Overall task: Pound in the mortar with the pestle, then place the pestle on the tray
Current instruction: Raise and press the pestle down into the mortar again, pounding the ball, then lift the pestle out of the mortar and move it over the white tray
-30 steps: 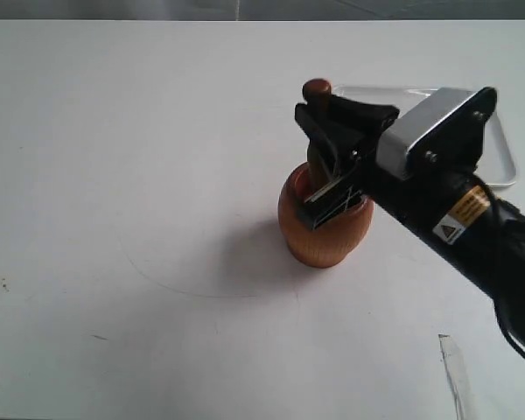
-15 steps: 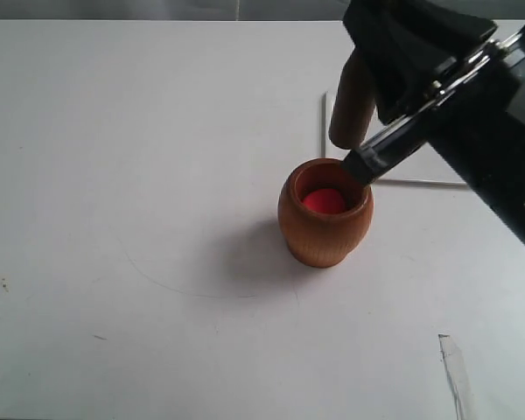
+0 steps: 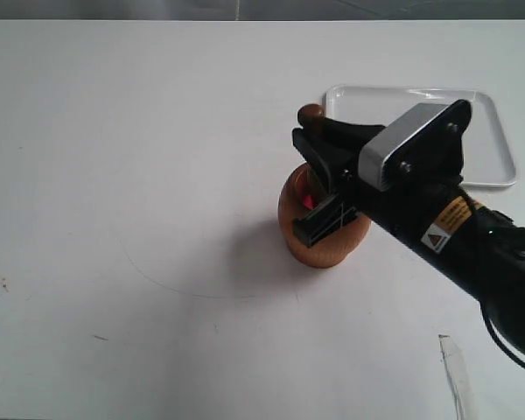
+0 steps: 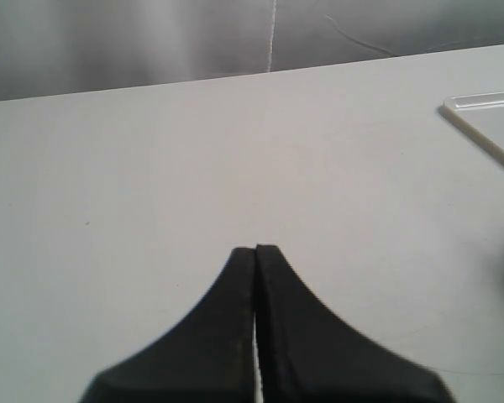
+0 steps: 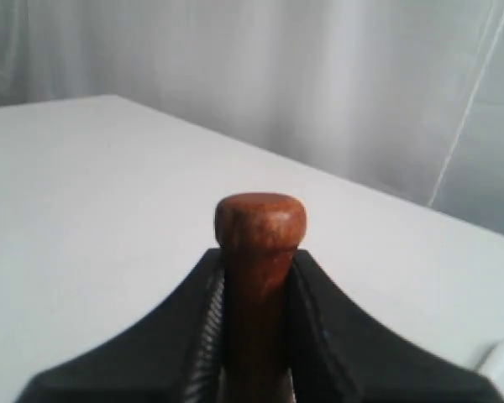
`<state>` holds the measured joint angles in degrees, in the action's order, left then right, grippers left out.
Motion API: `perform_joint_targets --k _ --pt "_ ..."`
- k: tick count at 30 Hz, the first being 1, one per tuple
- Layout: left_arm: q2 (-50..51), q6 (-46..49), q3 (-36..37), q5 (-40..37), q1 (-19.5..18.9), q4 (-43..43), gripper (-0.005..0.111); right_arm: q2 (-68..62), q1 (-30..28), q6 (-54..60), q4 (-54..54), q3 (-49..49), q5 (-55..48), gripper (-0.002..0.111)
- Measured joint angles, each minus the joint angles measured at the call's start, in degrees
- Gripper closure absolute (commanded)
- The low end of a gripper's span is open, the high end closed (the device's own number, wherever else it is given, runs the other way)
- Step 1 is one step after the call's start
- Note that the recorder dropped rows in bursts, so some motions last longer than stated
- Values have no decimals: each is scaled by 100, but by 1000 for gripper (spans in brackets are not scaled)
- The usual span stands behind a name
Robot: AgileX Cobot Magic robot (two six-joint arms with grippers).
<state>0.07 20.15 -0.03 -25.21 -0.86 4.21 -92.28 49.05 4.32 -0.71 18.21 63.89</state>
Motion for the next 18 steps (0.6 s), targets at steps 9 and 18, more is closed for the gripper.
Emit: perform_joint_targets --k 9,18 --pt "0 0 0 0 0 0 107 -574 0 12 0 34 617 108" --pt "0 0 0 0 0 0 107 1081 0 249 -632 24 511 108"
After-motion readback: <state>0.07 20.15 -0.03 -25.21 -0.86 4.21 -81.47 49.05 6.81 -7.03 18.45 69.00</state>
